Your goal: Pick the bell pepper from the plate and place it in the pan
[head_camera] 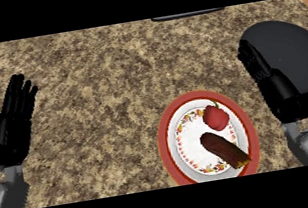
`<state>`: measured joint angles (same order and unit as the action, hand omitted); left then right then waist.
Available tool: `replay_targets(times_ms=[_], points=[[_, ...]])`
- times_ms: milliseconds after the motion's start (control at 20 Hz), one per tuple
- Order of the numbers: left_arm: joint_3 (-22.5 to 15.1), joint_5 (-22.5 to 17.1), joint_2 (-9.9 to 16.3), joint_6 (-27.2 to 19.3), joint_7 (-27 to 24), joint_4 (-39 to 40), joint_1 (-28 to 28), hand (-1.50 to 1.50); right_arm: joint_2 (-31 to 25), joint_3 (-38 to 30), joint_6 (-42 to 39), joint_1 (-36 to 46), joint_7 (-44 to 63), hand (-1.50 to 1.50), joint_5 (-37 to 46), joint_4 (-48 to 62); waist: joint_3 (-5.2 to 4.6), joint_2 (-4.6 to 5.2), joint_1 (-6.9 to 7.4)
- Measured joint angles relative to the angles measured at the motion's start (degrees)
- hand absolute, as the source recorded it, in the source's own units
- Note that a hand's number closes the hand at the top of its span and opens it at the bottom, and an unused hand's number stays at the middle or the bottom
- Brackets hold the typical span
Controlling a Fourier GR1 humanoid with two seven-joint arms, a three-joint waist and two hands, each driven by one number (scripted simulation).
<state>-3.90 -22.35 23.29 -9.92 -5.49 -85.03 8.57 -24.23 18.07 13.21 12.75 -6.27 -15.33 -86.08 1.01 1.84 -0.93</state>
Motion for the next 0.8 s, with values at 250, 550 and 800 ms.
replay_targets(times_ms=[250,550,800], points=[[-4.8,4.5,-3.0,-1.0,-0.9,-2.3,-1.3,0.00,0.8,-0.3,2.6,0.5,0.4,1.50,3.2,-4.7,-0.71,-1.44,0.42],[-9.3,7.4,-6.1,-1.6,-2.7,-3.2,-4.2,0.00,-2.9,-1.7,15.2,-8.6,3.4,-1.50,14.2,-11.0,-1.12,-2.31,-1.51],[-12.1,9.5,-7.8,-2.2,-2.6,-5.1,-6.2,0.00,-7.2,1.2,20.0,-21.4,5.4,-1.50,23.7,-21.0,-1.10,-2.29,-0.88]])
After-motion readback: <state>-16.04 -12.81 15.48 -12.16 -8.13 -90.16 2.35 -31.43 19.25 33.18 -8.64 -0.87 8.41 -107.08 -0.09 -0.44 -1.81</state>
